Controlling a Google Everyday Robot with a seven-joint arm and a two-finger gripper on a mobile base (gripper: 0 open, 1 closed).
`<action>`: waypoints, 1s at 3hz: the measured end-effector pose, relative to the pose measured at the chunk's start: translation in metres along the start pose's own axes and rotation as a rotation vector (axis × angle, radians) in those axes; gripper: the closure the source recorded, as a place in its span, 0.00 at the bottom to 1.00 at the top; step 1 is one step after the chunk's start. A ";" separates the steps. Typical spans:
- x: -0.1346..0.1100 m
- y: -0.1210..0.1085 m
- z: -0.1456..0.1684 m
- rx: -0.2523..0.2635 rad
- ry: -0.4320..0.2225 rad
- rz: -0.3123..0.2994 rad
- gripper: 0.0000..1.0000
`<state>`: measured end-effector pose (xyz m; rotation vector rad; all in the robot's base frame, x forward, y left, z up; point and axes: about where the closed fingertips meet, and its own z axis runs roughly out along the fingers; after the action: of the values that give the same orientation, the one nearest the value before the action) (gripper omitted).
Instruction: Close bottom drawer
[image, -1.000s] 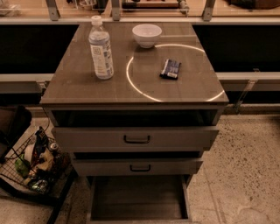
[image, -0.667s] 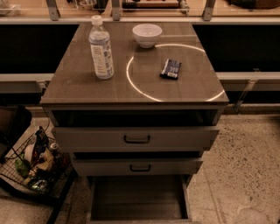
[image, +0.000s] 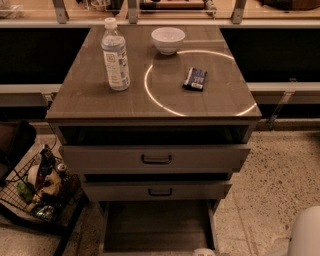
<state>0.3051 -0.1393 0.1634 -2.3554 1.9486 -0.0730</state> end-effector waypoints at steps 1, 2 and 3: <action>-0.009 -0.021 0.016 0.000 -0.005 -0.028 1.00; -0.016 -0.042 0.029 0.009 -0.019 -0.044 1.00; -0.016 -0.042 0.029 0.009 -0.019 -0.044 1.00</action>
Offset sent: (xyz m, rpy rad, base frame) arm 0.0720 0.0397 -0.0377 0.0379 -0.0225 0.0659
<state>0.3457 -0.1148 0.1386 -2.3842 1.8846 -0.0615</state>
